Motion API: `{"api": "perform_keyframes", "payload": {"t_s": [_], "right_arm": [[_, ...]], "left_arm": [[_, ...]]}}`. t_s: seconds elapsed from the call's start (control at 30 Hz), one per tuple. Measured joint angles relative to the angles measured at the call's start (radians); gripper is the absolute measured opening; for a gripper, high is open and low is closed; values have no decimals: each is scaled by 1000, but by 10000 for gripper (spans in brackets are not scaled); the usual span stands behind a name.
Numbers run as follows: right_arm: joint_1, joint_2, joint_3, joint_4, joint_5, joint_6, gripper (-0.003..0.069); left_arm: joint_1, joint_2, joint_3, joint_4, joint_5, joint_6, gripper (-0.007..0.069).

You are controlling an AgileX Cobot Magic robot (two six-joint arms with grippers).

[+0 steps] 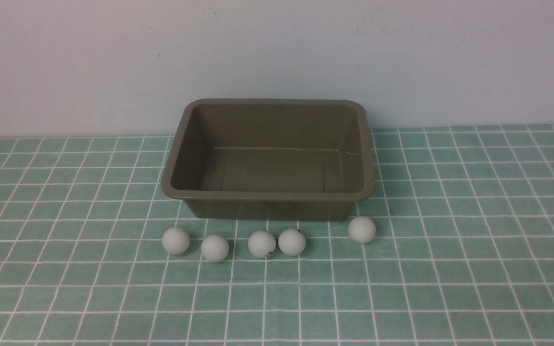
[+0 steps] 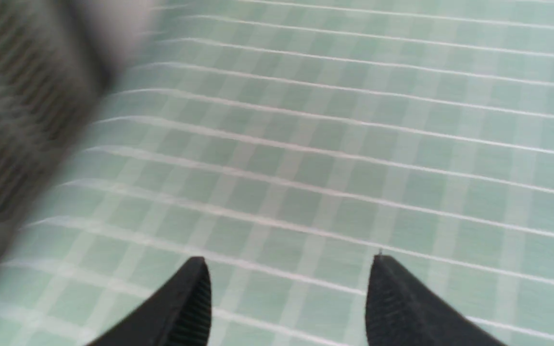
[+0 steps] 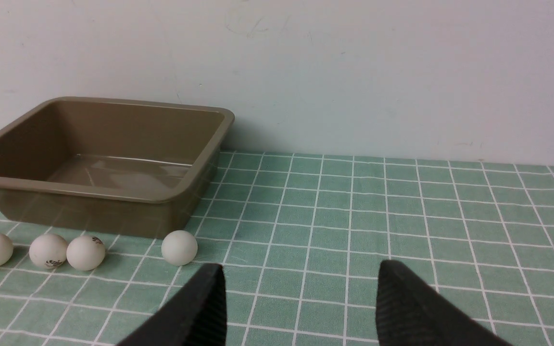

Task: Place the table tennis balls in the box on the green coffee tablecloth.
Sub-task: 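Reach for and grasp a ping pong ball on the table beside the basket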

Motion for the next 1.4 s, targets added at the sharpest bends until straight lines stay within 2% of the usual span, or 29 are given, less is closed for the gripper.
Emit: {"api": "perform_keyframes", "payload": {"t_s": [0.13,0.33,0.6,0.73,0.77,0.9,1.0,1.17,1.4], "right_arm": [[0,0,14,8,-5,0,388],[0,0,45,38,-4,0,388],[0,0,58,84,-5,-18,388],[0,0,58,87,-15,-33,388],[0,0,58,87,-15,-33,388],[0,0,58,93,-18,-40,388],[0,0,58,94,-20,-41,388],[0,0,58,99,-23,-41,388],[0,0,58,99,-42,-50,388]], "left_arm": [[0,104,0,-244,-10,249,363],[0,257,-11,-494,-9,533,363],[0,399,-107,-806,31,923,363],[0,444,-159,-909,31,1106,363],[0,448,-163,-916,31,1120,363],[0,535,-224,-1082,8,1406,363],[0,577,-226,-1197,-44,1502,363],[0,647,-227,-1297,-66,1623,365],[0,777,-228,-1318,-10,1646,448]]}}
